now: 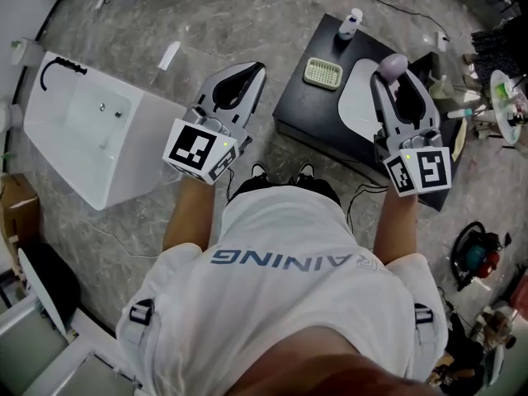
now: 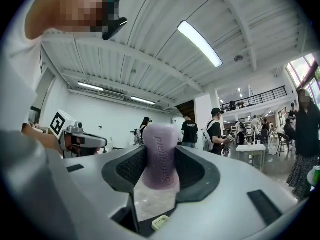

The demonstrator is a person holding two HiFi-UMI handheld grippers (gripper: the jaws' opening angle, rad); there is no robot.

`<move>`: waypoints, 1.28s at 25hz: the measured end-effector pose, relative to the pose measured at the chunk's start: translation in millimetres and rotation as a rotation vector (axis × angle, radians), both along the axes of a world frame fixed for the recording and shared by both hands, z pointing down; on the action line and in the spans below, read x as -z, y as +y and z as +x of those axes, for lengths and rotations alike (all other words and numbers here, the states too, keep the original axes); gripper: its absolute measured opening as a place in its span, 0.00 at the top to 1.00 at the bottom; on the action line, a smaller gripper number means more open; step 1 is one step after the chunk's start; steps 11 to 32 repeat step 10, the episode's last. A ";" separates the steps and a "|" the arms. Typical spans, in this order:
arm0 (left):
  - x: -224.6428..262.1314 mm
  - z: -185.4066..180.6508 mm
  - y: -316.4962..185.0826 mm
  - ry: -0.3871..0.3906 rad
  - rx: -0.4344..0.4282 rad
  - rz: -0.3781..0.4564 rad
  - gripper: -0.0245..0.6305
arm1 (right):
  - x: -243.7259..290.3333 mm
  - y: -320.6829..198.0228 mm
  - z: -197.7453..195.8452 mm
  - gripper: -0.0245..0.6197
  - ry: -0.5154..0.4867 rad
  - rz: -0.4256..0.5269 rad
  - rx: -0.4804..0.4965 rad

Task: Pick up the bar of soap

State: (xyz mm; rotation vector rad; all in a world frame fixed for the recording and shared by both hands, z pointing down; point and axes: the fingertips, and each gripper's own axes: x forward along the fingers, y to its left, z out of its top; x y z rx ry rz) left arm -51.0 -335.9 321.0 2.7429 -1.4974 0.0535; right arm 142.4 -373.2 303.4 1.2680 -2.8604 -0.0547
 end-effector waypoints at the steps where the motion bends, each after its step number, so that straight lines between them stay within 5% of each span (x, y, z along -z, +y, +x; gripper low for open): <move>1: 0.3 -0.5 0.2 0.000 0.004 0.000 0.95 | 0.7 0.7 -1.1 0.68 0.016 0.008 0.000; 32: -1.9 2.7 -0.8 0.003 0.007 -0.001 0.95 | -5.5 -1.6 -0.6 0.68 0.041 0.005 0.000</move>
